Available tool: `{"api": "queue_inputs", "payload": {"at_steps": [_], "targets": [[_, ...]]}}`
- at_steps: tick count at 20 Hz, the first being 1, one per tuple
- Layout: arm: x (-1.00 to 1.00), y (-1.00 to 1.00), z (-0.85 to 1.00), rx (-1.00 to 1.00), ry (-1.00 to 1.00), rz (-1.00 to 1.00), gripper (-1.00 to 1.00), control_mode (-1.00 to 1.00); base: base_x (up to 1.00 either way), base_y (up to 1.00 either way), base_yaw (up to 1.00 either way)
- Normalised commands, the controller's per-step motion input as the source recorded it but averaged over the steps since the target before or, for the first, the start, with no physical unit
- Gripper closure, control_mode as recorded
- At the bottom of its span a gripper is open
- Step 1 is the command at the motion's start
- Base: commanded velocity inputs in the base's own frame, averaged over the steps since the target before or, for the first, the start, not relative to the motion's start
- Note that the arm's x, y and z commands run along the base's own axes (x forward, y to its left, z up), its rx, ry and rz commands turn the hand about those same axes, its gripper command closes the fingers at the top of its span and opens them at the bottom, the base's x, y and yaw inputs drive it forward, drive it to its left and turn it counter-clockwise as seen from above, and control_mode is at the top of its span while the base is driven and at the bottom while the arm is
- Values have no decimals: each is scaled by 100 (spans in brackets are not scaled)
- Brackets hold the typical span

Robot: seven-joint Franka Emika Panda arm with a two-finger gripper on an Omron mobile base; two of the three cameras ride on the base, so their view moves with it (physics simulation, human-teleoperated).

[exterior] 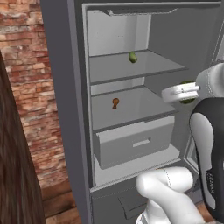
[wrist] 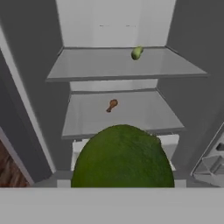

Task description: Transport the chicken drumstick and lime to the fridge. Place the chicken drumstick on the rack containing meat and place the lime on the rack containing the vegetable, ensuring meats and vegetables are on different racks.

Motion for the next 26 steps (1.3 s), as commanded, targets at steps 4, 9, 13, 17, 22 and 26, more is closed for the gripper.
{"api": "queue_inputs", "payload": {"at_steps": [4,9,13,17,22,26], "targets": [[74,-25,8,2,0,2,100,-100,0,0,0],[92,-17,0,0,0,7,100,-100,0,0,0],[71,-5,-2,0,-17,8,100,-100,0,0,0],[85,0,-3,0,-9,6,100,-100,0,0,0],[100,2,-7,1,4,1,100,-100,0,0,0],[97,0,-25,2,3,0,100,-100,0,0,0]]}}
